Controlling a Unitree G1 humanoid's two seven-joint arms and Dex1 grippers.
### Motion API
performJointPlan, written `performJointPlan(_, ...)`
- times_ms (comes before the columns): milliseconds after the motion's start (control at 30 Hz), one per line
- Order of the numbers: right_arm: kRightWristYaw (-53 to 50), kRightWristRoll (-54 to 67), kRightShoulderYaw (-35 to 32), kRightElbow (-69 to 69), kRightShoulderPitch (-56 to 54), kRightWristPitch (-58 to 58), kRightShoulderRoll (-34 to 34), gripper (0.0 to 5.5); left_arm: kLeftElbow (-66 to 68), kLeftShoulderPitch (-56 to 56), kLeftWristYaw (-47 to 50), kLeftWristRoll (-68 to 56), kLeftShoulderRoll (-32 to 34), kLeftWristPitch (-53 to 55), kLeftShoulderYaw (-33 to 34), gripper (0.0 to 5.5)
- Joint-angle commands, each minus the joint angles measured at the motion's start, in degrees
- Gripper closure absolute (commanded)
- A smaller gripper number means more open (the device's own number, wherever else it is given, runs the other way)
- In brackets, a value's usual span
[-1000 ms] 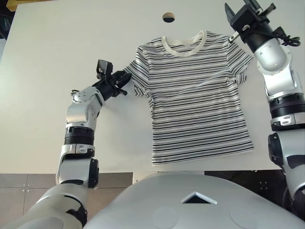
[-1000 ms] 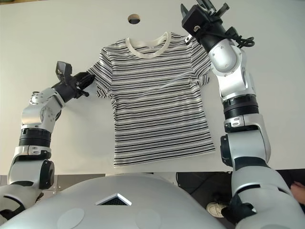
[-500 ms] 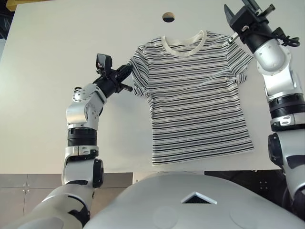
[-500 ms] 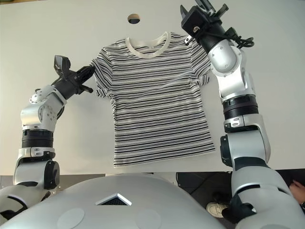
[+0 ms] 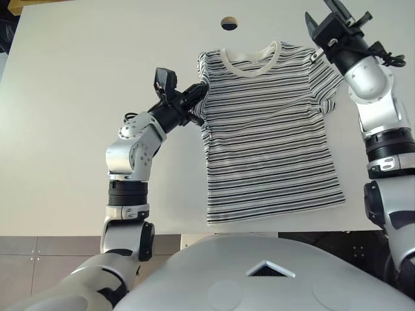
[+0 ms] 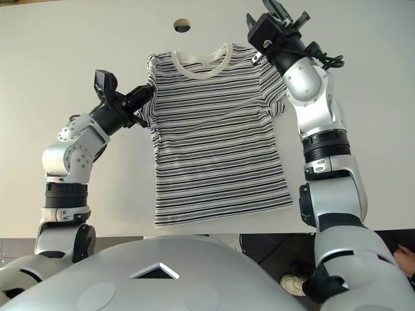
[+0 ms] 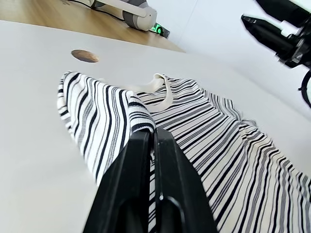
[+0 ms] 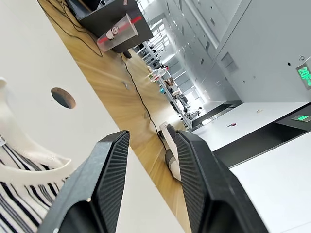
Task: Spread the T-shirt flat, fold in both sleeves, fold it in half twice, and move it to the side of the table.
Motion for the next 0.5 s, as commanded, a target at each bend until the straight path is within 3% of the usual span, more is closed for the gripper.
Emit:
performJointPlan(33,-0.1,0.3,-1.0,5.8,-1.7,-0.5,-0.9,3.74,2.0,-3.1,1.8,0.0,-2.8,0.5,-0.7,5.36)
performJointPlan(200,0.3,2.9,-3.1,11.4,-2.8,-1.4,-1.0,3.74,5.1,-5.3,2.6,0.2,-5.7,-0.1,-1.0,5.36)
performJointPlan(400,9.3,10.2,-7.3,19.6,-4.5,0.7,-0.8,3.74,9.5,-6.7,3.6,2.3,-8.6,-2.2,-2.8,5.36)
performJointPlan(500,15.1,14.1,-9.8,22.7,-4.9,3.8,-1.1,3.74,11.4,-6.5,3.3,3.8,-8.5,-3.2,-3.4,4.91)
